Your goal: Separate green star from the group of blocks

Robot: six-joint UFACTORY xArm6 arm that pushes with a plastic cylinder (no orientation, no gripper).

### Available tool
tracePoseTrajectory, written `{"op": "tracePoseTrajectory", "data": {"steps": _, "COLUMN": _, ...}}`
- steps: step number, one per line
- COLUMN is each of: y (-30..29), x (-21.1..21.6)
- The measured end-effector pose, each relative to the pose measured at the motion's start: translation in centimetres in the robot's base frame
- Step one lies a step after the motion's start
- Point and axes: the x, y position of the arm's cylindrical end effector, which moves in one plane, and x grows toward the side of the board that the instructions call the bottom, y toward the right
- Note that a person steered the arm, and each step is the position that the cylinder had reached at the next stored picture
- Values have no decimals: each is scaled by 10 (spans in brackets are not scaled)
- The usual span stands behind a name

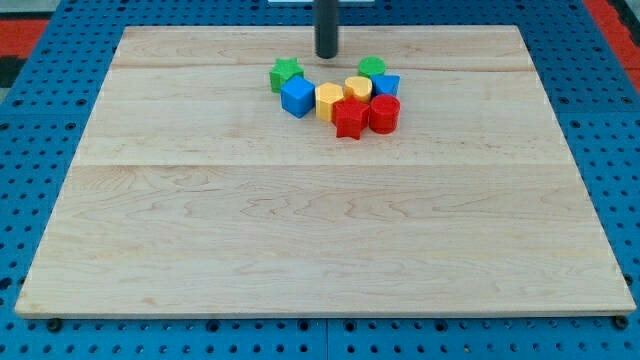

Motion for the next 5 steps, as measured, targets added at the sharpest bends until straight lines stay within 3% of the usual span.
{"op": "tracePoseTrajectory", "data": {"steps": 3, "y": -40, "x": 46}}
{"op": "tracePoseTrajectory", "data": {"steps": 5, "y": -170, "x": 43}}
